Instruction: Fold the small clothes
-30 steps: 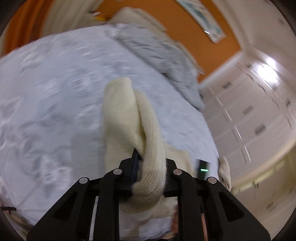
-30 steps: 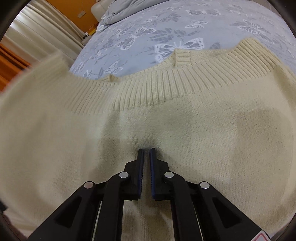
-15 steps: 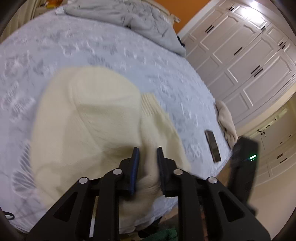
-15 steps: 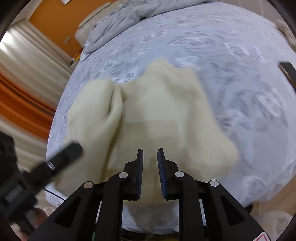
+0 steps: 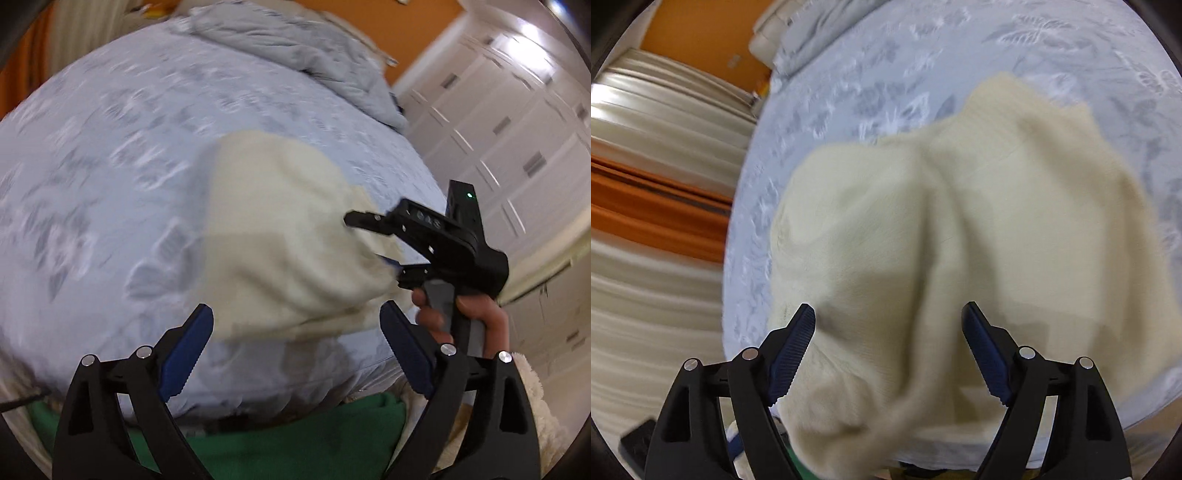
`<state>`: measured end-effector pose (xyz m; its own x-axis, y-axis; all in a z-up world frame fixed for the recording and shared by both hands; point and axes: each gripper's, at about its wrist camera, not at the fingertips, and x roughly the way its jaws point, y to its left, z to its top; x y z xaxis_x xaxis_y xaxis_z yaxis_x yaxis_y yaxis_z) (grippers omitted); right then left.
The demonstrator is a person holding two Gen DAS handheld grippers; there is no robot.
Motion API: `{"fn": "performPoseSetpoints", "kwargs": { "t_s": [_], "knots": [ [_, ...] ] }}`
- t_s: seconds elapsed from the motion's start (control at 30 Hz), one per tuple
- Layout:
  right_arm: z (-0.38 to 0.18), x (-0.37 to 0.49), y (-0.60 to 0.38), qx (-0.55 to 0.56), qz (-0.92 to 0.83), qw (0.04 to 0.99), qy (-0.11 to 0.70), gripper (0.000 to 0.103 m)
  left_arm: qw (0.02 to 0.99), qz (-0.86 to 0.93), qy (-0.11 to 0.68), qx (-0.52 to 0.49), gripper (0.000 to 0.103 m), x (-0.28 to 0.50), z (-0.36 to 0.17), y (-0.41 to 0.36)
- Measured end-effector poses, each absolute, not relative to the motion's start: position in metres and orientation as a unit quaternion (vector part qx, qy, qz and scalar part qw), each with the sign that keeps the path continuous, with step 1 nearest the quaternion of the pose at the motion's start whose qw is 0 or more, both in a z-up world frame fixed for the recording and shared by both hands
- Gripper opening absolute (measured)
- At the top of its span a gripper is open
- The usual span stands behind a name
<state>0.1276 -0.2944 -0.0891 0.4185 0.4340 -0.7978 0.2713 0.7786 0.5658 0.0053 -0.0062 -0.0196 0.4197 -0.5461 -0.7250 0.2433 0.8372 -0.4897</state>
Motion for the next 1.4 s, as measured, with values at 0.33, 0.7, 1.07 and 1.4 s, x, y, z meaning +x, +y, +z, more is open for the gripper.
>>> {"fn": "performPoseSetpoints", "kwargs": {
  "t_s": [0.33, 0.7, 1.07, 1.4],
  "knots": [
    [-0.086, 0.111, -0.250, 0.236, 0.025, 0.831, 0.503, 0.029, 0.835, -0.220, 0.495, -0.099, 0.089, -0.007, -0.025, -0.008],
    [-0.025, 0.102, -0.264, 0.249, 0.094, 0.861, 0.433, 0.014, 0.836, -0.220, 0.497, -0.076, 0.089, -0.012, -0.021, -0.038],
    [-0.104, 0.067, -0.385, 0.334, 0.015, 0.793, 0.508, 0.018, 0.828, -0.229, 0.504, -0.090, 0.091, -0.010, -0.025, -0.041],
    [-0.101, 0.086, -0.376, 0.344, 0.035, 0.780, 0.521, 0.025, 0.818, -0.255, 0.515, -0.012, 0.091, 0.005, -0.062, -0.082]
  ]
}}
